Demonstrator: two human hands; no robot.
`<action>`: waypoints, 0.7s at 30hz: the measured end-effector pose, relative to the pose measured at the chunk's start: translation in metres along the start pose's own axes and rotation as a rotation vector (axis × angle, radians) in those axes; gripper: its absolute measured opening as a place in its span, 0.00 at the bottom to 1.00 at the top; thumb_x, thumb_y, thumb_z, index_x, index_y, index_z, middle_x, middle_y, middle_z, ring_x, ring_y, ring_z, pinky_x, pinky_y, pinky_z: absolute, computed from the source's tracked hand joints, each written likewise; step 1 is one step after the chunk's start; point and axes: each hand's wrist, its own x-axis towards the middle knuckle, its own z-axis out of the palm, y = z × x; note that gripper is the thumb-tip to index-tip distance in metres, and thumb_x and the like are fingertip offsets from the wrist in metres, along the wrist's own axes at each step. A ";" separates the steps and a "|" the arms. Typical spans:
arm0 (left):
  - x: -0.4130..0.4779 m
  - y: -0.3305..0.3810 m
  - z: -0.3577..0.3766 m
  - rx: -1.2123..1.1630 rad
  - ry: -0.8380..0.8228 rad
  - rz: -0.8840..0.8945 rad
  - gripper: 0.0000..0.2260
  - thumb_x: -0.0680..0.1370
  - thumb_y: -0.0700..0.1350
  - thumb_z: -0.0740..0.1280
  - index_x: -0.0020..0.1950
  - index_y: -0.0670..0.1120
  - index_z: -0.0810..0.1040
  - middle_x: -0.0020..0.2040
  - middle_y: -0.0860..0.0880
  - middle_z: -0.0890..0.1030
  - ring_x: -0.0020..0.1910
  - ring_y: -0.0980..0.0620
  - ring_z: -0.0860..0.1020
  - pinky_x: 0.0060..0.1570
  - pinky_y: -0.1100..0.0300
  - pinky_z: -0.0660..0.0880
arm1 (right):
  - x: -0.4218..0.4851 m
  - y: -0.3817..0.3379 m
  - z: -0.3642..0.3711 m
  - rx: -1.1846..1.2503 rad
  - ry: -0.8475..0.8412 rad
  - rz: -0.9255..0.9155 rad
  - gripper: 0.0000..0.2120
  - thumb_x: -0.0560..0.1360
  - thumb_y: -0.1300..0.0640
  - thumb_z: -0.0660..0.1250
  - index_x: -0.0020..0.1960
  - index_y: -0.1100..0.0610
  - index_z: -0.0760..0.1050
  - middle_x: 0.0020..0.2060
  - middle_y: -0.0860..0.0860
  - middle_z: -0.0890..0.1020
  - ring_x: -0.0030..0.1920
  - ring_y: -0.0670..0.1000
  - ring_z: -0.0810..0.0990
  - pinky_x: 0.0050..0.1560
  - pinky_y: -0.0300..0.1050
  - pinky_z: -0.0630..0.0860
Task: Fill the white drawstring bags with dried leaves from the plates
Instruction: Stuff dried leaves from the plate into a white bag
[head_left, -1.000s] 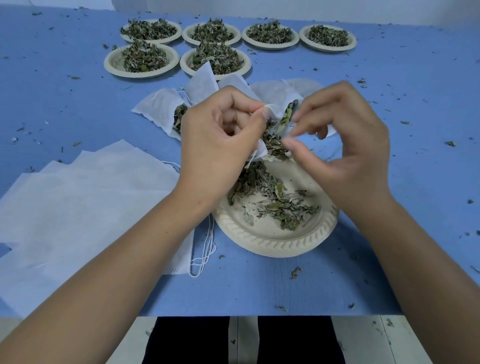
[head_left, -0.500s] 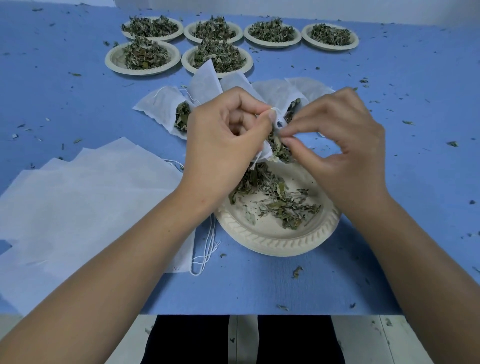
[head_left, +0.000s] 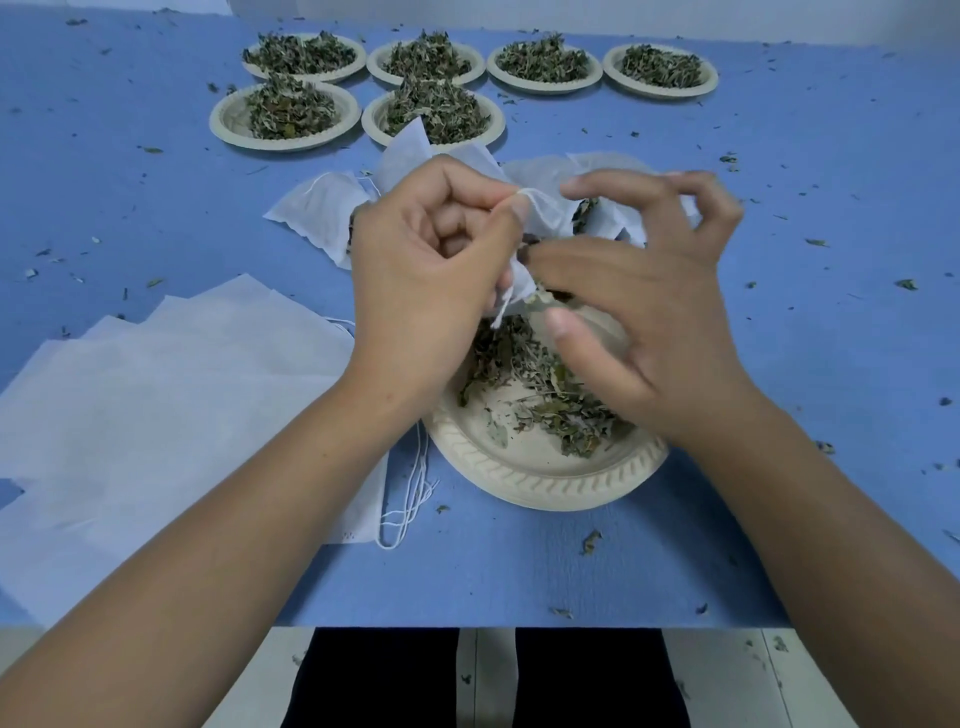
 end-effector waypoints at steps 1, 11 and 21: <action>-0.001 0.000 0.001 -0.011 -0.036 -0.004 0.08 0.78 0.35 0.68 0.40 0.44 0.76 0.24 0.55 0.74 0.21 0.61 0.72 0.23 0.69 0.68 | 0.000 0.000 0.003 -0.026 -0.067 0.027 0.16 0.78 0.50 0.54 0.48 0.52 0.80 0.48 0.39 0.82 0.69 0.51 0.68 0.67 0.53 0.50; 0.001 -0.002 0.000 0.005 0.039 -0.031 0.07 0.78 0.36 0.68 0.41 0.43 0.76 0.23 0.55 0.74 0.21 0.61 0.71 0.23 0.68 0.68 | 0.000 -0.002 -0.008 0.130 0.220 0.104 0.10 0.71 0.50 0.74 0.46 0.56 0.82 0.45 0.39 0.78 0.56 0.50 0.72 0.58 0.59 0.60; -0.004 -0.006 0.005 0.042 -0.092 0.063 0.08 0.77 0.35 0.68 0.40 0.46 0.76 0.25 0.55 0.75 0.23 0.59 0.73 0.26 0.66 0.69 | 0.000 -0.004 -0.003 0.311 0.282 0.232 0.02 0.73 0.54 0.72 0.41 0.50 0.81 0.39 0.35 0.77 0.54 0.46 0.73 0.61 0.60 0.62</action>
